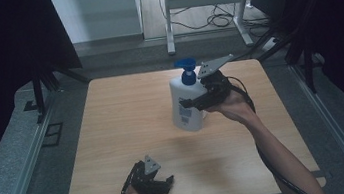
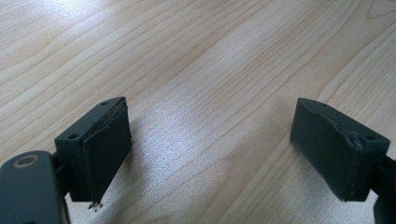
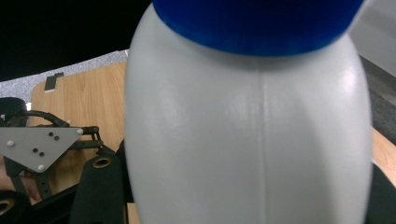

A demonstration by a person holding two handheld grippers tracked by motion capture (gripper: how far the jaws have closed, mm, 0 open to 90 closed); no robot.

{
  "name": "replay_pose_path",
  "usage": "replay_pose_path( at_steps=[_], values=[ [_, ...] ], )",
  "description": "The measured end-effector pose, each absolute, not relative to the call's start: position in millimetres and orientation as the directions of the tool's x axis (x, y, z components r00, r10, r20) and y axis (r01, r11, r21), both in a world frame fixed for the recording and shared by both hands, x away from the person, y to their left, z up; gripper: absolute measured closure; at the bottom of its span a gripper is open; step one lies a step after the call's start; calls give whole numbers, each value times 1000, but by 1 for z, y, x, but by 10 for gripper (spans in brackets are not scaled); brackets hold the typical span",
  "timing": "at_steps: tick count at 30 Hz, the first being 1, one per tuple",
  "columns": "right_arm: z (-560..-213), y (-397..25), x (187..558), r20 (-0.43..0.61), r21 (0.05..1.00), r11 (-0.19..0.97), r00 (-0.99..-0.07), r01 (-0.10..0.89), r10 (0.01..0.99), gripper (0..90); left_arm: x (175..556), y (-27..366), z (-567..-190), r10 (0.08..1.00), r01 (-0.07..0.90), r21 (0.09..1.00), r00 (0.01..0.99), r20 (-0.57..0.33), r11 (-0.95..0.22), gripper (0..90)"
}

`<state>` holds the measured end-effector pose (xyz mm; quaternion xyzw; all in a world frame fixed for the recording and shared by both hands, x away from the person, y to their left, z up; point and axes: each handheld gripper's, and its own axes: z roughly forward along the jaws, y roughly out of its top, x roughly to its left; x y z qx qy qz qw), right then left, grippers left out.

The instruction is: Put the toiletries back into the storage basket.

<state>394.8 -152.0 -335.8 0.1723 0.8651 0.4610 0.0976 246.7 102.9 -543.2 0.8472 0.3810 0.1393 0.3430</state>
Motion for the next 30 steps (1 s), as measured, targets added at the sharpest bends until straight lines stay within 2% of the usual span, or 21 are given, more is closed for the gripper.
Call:
replay_pose_path(
  at_steps=[30],
  values=[
    [-318, -167, 441, -36, 842, 497, -897, 210, 441, 380, 247, 102, -543, 743, 551, 689, 669, -28, -471, 122]
  ],
)
